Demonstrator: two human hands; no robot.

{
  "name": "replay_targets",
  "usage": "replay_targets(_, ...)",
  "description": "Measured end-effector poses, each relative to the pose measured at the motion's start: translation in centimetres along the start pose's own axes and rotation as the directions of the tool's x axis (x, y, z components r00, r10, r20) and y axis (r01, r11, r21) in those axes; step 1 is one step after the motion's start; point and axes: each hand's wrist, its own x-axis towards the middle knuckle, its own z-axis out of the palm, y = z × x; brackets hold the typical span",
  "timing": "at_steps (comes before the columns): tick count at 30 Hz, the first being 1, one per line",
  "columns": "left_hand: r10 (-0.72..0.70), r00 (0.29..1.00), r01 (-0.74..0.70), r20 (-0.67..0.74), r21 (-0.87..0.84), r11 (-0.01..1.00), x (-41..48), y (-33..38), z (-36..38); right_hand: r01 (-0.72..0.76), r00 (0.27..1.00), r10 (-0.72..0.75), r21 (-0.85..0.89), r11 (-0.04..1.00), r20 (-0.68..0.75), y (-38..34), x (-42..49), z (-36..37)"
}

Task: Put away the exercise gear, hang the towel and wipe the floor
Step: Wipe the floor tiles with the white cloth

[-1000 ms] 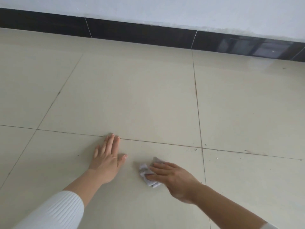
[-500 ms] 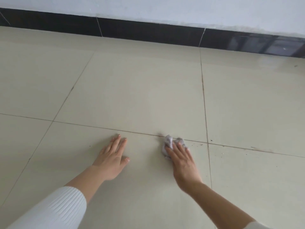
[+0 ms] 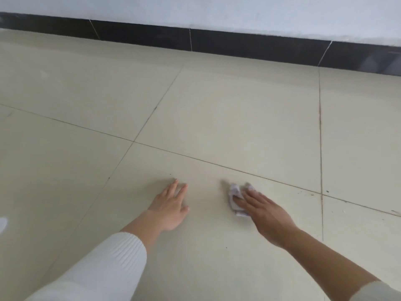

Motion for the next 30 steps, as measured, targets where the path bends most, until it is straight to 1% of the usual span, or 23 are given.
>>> replay_targets(1,0.003,1.000,-0.003,-0.002,0.005,1.000,0.3,-0.1,-0.3,-0.135,0.990,0.136,0.022,0.991,-0.031,1.3,0.2,-0.4)
replay_targets(2,0.005,1.000,-0.005,-0.005,0.012,1.000,0.6,-0.2,-0.5,-0.267,0.963,0.269,0.049,0.962,-0.033,2.5,0.4,-0.9)
replay_targets(4,0.012,1.000,-0.012,-0.012,0.021,1.000,1.2,-0.4,-0.7,-0.503,0.862,0.507,0.133,0.854,0.008,3.9,0.6,-2.0)
replay_targets(6,0.028,0.999,-0.027,-0.020,0.027,0.999,1.6,-0.5,-0.9,-0.630,0.771,0.636,0.169,0.758,0.025,3.7,1.4,-2.1)
replay_targets(7,0.036,0.999,-0.035,-0.025,0.028,0.999,1.8,-0.6,-0.9,-0.638,0.764,0.645,0.176,0.750,0.024,3.0,1.9,-1.7)
replay_targets(8,0.044,0.999,-0.043,-0.032,0.028,0.999,2.1,-0.7,-1.0,-0.614,0.783,0.621,0.180,0.769,0.016,1.8,2.5,-1.3)
replay_targets(10,0.059,0.997,-0.057,-0.048,0.028,0.998,2.6,-1.0,-1.3,-0.484,0.869,0.494,0.175,0.857,-0.018,-1.6,3.3,0.2)
replay_targets(12,0.068,0.995,-0.067,-0.072,0.020,0.998,3.2,-1.5,-1.6,-0.289,0.952,0.301,0.166,0.943,-0.051,-5.2,3.4,1.4)
replay_targets(14,0.071,0.993,-0.069,-0.093,0.016,0.997,3.8,-1.9,-2.0,-0.038,0.999,0.041,0.139,0.990,-0.018,-8.2,2.8,2.0)
replay_targets(15,0.071,0.992,-0.070,-0.100,0.015,0.997,4.2,-2.1,-2.2,0.101,0.995,-0.103,0.104,0.989,0.018,-9.0,2.4,2.3)
replay_targets(17,0.068,0.991,-0.067,-0.117,0.006,0.998,4.8,-2.4,-2.5,0.336,0.939,-0.337,0.018,0.942,0.067,-8.8,2.0,2.1)
replay_targets(18,0.059,0.990,-0.059,-0.130,-0.001,0.998,5.1,-2.5,-2.6,0.396,0.916,-0.393,-0.030,0.918,0.082,-7.9,2.3,2.0)
replay_targets(19,0.044,0.988,-0.046,-0.145,-0.011,0.999,5.4,-2.7,-2.6,0.401,0.914,-0.395,-0.064,0.914,0.090,-6.6,2.9,2.0)
replay_targets(20,0.025,0.987,-0.030,-0.158,-0.024,0.999,5.7,-3.0,-2.5,0.354,0.935,-0.350,-0.077,0.932,0.059,-5.1,3.6,1.9)
replay_targets(21,0.006,0.986,-0.012,-0.166,-0.038,0.999,5.9,-3.4,-2.4,0.262,0.965,-0.262,-0.067,0.963,0.004,-3.3,4.3,1.8)
replay_targets(22,-0.011,0.986,0.003,-0.169,-0.046,0.999,6.1,-3.8,-2.3,0.135,0.988,-0.138,-0.043,0.990,-0.064,-1.4,5.0,1.5)
replay_targets(23,-0.023,0.985,0.015,-0.172,-0.049,0.999,6.2,-4.2,-2.1,-0.015,0.993,0.014,-0.005,1.000,-0.118,0.4,5.6,0.9)
replay_targets(24,-0.026,0.983,0.017,-0.179,-0.050,0.999,6.3,-4.6,-1.8,-0.171,0.976,0.173,0.025,0.985,-0.134,1.9,6.2,0.3)
replay_targets(25,-0.022,0.982,0.012,-0.190,-0.053,0.999,6.3,-4.9,-1.6,-0.310,0.940,0.315,0.056,0.949,-0.131,3.2,6.9,-0.3)
replay_targets(27,-0.004,0.975,-0.014,-0.221,-0.079,0.997,6.5,-5.5,-1.4,-0.512,0.842,0.527,0.135,0.848,-0.119,4.2,8.9,-0.8)
replay_targets(28,0.008,0.970,-0.031,-0.244,-0.092,0.995,6.6,-5.7,-1.4,-0.574,0.792,0.597,0.177,0.799,-0.127,4.0,10.2,-0.8)
replay_targets(29,0.020,0.962,-0.049,-0.271,-0.102,0.994,6.7,-6.0,-1.4,-0.596,0.764,0.629,0.215,0.773,-0.142,3.4,11.6,-0.6)
replay_targets(30,0.032,0.955,-0.067,-0.294,-0.110,0.992,6.7,-6.2,-1.5,-0.581,0.767,0.622,0.243,0.777,-0.156,2.3,12.8,-0.2)
